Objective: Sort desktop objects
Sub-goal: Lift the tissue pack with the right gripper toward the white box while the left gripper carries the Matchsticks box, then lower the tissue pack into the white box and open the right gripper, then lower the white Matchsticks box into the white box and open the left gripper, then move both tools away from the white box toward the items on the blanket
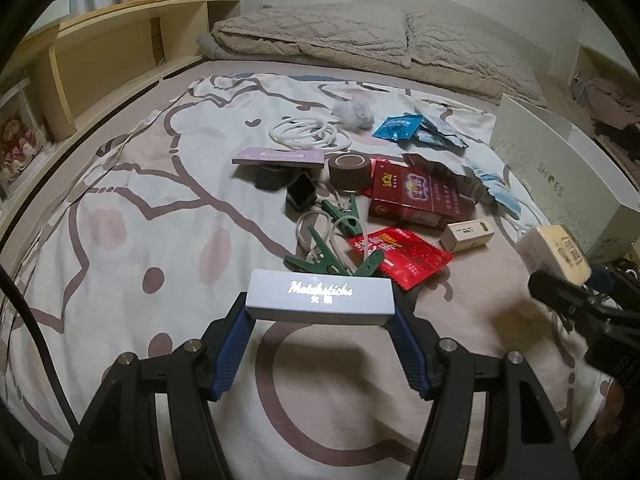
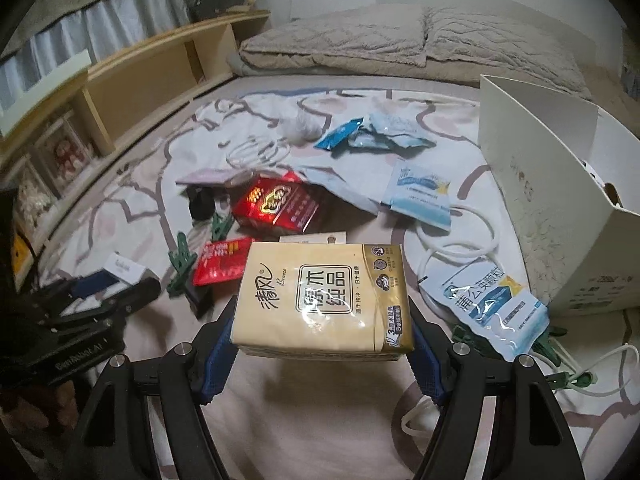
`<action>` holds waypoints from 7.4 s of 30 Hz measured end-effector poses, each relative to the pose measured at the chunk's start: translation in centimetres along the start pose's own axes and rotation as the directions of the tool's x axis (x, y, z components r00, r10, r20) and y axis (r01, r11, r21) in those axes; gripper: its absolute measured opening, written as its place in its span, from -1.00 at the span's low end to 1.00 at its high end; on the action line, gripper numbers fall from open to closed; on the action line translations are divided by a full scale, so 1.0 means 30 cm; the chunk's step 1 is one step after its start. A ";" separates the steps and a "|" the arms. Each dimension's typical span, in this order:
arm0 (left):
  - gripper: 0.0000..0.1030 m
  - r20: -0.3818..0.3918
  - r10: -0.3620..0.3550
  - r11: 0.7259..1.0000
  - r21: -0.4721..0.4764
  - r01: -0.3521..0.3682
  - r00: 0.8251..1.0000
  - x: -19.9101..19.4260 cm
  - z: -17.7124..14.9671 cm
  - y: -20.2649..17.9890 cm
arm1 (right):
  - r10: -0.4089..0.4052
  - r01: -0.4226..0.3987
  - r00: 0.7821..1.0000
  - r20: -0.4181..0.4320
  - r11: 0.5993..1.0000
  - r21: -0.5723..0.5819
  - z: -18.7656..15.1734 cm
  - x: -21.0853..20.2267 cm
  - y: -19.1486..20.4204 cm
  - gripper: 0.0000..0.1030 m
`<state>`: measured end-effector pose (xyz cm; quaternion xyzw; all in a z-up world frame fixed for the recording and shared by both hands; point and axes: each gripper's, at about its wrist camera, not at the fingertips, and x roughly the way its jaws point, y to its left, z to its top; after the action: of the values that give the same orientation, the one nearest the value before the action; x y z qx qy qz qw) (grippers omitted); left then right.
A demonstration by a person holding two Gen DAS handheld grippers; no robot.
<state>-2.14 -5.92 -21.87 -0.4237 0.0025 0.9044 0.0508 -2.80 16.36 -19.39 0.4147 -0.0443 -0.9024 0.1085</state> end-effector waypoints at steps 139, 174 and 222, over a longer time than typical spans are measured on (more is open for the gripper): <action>0.93 -0.135 -0.548 0.767 0.312 0.561 0.825 0.094 0.529 -1.408 | -0.243 0.191 0.951 0.193 0.948 0.253 0.092 -0.500 -0.931 0.68; 0.99 0.015 -0.531 0.786 0.381 0.486 0.847 -0.136 0.503 -1.144 | -0.359 0.255 0.894 0.269 0.899 0.356 0.108 -0.638 -0.814 0.68; 0.99 0.248 -0.460 0.859 0.368 0.356 0.853 -0.381 0.478 -0.656 | -0.414 0.299 0.797 0.439 0.903 0.309 0.123 -0.696 -0.434 1.00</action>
<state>-4.01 13.31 -3.15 -0.2449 0.0441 0.9179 0.3090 5.55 33.85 -3.78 0.1803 -0.0925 -0.9710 -0.1269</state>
